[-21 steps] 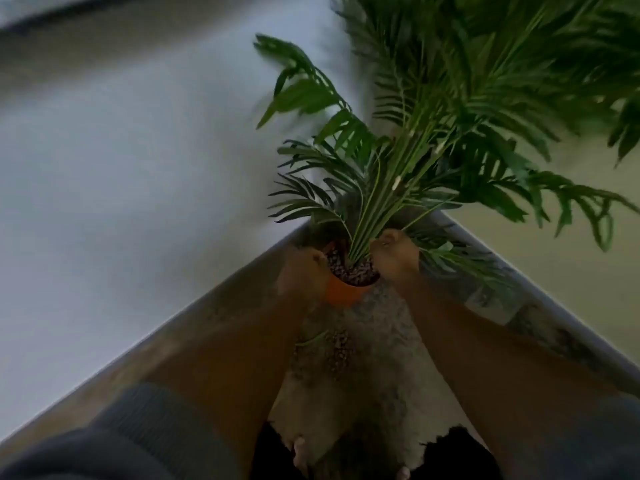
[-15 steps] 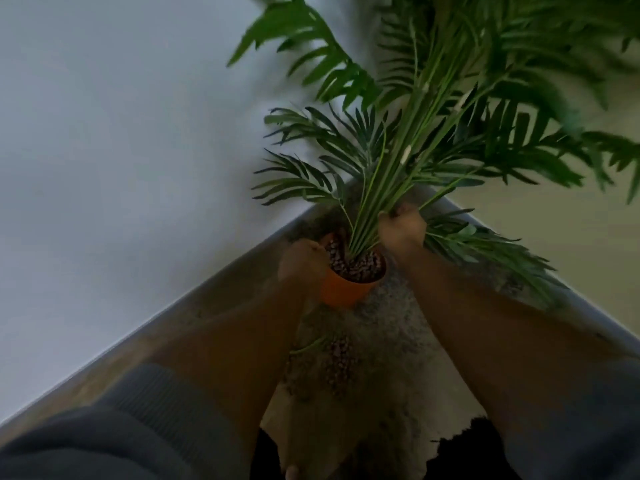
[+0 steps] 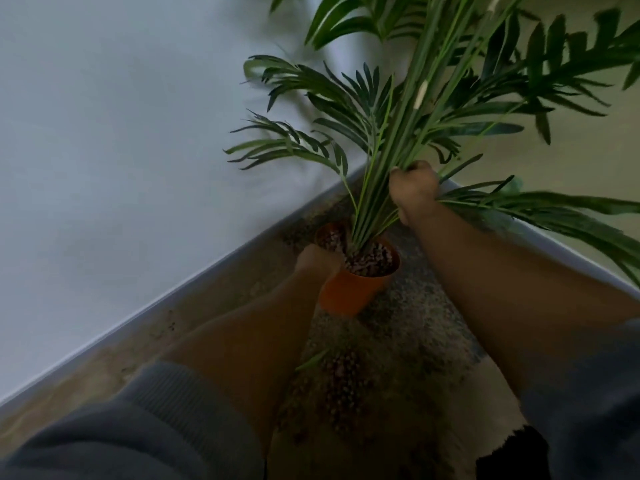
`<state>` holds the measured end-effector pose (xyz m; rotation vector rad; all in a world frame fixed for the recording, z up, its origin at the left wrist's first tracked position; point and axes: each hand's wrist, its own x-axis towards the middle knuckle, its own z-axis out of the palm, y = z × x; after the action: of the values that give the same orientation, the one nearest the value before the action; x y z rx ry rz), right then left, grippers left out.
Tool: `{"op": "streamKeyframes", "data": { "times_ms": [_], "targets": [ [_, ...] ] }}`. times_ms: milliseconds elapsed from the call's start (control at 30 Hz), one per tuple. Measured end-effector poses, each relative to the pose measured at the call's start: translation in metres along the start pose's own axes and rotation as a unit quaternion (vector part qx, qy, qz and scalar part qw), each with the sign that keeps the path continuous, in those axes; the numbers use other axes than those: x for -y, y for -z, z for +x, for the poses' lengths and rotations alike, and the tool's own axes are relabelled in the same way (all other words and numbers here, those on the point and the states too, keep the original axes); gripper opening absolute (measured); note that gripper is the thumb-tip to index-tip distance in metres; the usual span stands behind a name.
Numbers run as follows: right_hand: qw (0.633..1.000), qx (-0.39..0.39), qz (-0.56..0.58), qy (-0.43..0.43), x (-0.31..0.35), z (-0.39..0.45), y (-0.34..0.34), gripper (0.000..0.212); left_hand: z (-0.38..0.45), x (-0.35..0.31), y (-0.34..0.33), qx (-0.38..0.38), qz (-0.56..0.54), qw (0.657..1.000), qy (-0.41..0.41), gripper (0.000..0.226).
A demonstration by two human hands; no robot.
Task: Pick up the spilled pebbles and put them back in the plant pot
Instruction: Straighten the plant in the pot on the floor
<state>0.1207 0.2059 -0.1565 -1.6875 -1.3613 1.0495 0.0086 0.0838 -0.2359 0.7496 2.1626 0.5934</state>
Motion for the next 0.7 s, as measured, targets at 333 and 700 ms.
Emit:
{"op": "streamKeyframes", "data": {
  "times_ms": [333, 700],
  "targets": [
    [0.998, -0.014, 0.023, 0.063, -0.016, -0.020, -0.004, 0.024, -0.003, 0.026, 0.001, -0.001, 0.058, 0.998, -0.015, 0.012],
    [0.986, 0.010, 0.085, 0.142, -0.052, -0.058, -0.006, 0.034, -0.024, 0.065, -0.011, -0.051, 0.012, 0.998, -0.031, 0.019]
  ]
}}
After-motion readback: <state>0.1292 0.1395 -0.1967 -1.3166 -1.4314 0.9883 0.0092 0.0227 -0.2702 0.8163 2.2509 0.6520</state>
